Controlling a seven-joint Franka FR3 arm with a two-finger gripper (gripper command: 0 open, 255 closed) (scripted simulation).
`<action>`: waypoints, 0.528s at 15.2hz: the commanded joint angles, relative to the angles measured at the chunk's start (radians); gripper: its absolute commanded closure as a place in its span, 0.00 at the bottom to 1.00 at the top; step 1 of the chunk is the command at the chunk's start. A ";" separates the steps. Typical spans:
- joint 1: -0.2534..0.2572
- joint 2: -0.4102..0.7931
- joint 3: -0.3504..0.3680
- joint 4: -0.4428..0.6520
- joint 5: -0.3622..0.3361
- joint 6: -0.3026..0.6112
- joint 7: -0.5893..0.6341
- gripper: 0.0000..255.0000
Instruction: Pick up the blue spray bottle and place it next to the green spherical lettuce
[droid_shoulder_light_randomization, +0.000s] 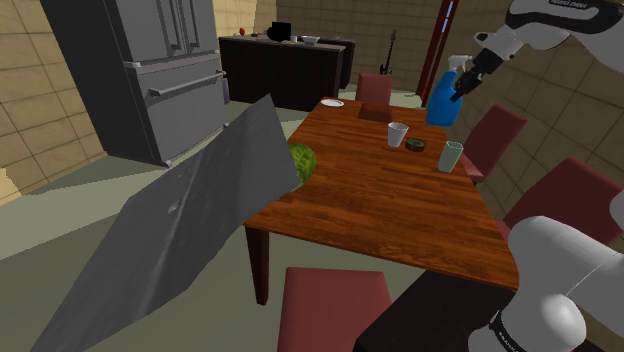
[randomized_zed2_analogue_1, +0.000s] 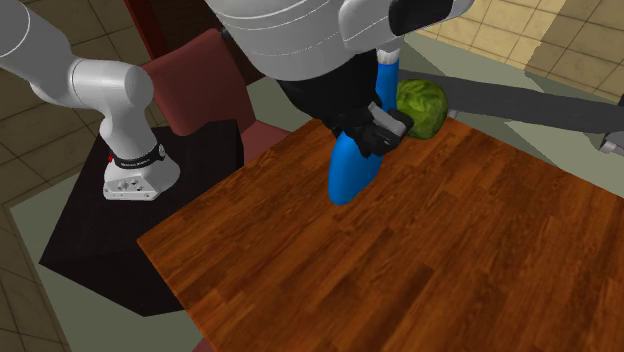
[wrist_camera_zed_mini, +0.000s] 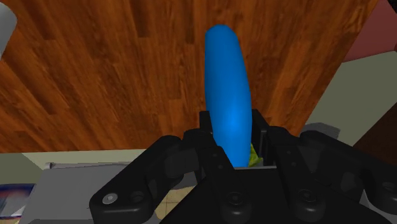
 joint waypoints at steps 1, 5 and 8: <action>-0.040 0.044 0.041 -0.070 0.035 0.041 0.017 1.00; -0.111 0.125 0.131 -0.183 0.102 0.110 0.050 1.00; -0.162 0.180 0.206 -0.248 0.150 0.154 0.077 1.00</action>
